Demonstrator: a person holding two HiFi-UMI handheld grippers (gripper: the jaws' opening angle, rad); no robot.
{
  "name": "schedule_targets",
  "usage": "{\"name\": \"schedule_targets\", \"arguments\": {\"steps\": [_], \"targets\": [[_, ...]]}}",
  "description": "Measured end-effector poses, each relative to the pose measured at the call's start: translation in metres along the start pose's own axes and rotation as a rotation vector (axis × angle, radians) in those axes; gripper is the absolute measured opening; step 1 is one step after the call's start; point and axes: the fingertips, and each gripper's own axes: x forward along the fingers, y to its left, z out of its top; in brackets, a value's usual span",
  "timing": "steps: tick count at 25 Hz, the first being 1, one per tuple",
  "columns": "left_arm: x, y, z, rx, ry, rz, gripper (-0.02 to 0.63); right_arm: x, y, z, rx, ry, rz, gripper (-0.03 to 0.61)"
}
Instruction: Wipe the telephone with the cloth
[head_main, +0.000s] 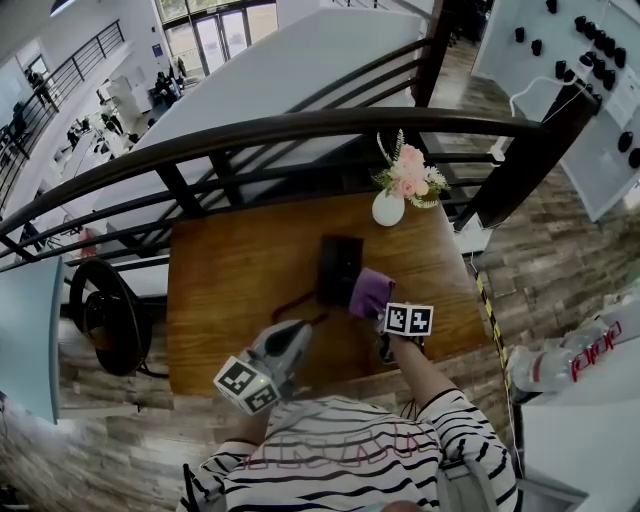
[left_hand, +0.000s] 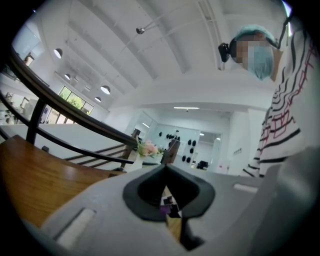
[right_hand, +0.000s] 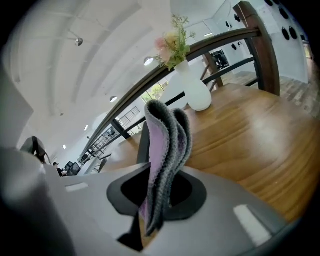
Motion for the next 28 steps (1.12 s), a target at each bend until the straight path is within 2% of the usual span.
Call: {"name": "schedule_targets", "arguments": {"steps": [8,15,21,28], "targets": [[0.005,0.002,0.011,0.023,-0.018,0.01,0.002,-0.042,0.047,0.02,-0.065,-0.115,0.11,0.049],[0.011,-0.013,0.007,0.027,-0.02,-0.004,0.002,-0.089,0.079,0.004,-0.056,-0.168,0.192,0.049],[0.012,-0.031,-0.005,0.014,-0.009,-0.009,0.002,-0.127,0.091,-0.015,-0.008,-0.208,0.227,0.051],[0.002,-0.047,-0.018,0.004,-0.019,0.007,0.002,-0.16,0.092,-0.031,0.03,-0.251,0.226,0.051]]}}
